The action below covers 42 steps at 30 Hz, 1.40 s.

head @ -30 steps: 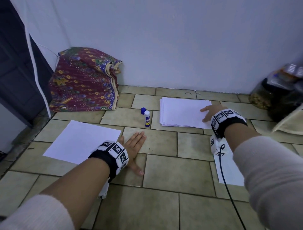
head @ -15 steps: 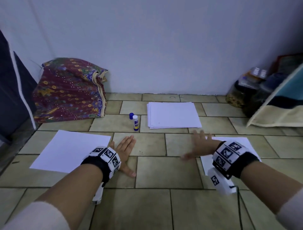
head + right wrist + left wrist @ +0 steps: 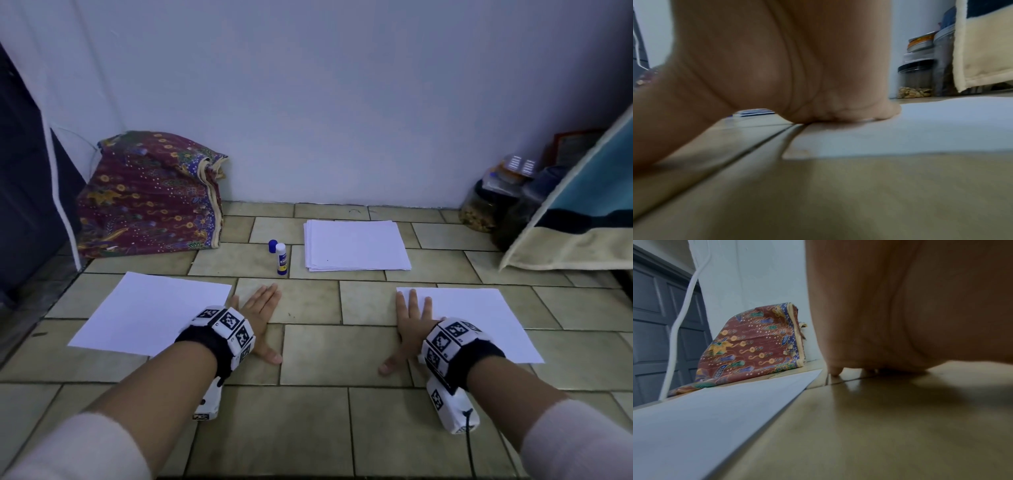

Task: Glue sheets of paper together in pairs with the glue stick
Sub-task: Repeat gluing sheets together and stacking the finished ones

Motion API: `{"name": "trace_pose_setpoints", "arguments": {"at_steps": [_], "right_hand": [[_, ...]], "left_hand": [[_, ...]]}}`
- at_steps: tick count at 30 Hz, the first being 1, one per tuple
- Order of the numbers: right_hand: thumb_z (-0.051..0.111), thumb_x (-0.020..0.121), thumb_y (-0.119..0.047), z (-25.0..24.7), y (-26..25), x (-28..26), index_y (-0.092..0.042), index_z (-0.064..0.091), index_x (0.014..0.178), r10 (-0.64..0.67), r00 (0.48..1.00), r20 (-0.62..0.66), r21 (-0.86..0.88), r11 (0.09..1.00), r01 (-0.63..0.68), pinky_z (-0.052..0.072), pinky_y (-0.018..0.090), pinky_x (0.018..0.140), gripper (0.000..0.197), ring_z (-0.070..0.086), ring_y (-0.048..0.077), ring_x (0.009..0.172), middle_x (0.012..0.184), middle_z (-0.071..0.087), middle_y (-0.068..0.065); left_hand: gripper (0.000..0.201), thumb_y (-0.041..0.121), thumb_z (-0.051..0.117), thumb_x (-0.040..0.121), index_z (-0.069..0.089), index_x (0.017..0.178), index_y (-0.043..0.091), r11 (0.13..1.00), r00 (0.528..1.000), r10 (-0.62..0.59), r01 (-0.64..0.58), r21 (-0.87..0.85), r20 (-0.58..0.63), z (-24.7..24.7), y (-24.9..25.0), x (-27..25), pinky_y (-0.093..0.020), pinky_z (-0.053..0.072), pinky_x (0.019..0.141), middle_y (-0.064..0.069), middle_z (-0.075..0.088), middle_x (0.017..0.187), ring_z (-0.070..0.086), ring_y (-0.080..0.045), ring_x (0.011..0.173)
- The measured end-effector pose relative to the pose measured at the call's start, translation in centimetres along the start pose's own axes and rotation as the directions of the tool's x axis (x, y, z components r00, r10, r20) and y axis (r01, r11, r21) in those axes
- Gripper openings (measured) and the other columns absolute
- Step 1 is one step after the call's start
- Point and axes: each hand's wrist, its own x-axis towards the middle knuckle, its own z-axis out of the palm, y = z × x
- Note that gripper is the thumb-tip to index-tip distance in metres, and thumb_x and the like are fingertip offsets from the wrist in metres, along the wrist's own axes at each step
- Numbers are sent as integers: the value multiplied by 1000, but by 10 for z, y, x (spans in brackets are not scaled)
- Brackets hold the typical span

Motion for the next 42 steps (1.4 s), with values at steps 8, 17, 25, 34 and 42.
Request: {"name": "trace_pose_setpoints", "arguments": {"at_steps": [8, 17, 25, 34, 42], "right_hand": [[78, 53, -67, 1, 0, 1, -15, -34, 142, -5, 1000, 2, 13, 1000, 5, 5, 58, 113, 152, -30, 42, 137, 150, -37, 9], [77, 53, -68, 1, -1, 0, -15, -33, 142, 2, 1000, -6, -8, 1000, -2, 8, 58, 113, 152, -28, 42, 138, 151, -35, 10], [77, 53, -68, 1, -1, -2, -16, -34, 142, 10, 1000, -13, -12, 1000, -10, 7, 58, 113, 151, -28, 42, 138, 152, -34, 9], [76, 52, -69, 3, 1, 2, -16, -34, 142, 3, 1000, -17, -17, 1000, -4, 7, 59, 113, 152, -28, 42, 138, 151, -35, 9], [78, 49, -69, 6, 3, 7, -17, -33, 143, -8, 999, -37, 15, 1000, 9, 8, 59, 113, 154, -29, 42, 137, 151, -36, 8]], "left_hand": [[87, 55, 49, 92, 7, 154, 11, 986, 984, -66, 40, -160, -163, -17, -18, -30, -42, 15, 119, -3, -5, 162, -6, -18, 148], [85, 50, 73, 67, 41, 133, 8, 951, 951, -310, 310, -14, -17, -7, -78, -54, -29, 50, 91, -1, 56, 116, 57, -16, 108], [70, 52, 36, 99, 13, 152, 13, 951, 951, -309, 309, 0, 16, -16, -80, -55, -26, 33, 106, -4, 19, 159, 35, -20, 138], [53, 19, 33, 103, 16, 153, 25, 972, 987, -160, 154, -180, -15, -45, -41, -65, -25, 43, 88, -11, 54, 129, 54, -19, 114], [37, 25, 43, 99, 53, 130, 7, 976, 999, -6, -4, -216, -44, -51, 91, -36, -29, 43, 83, -9, 59, 112, 56, -25, 104]]}}
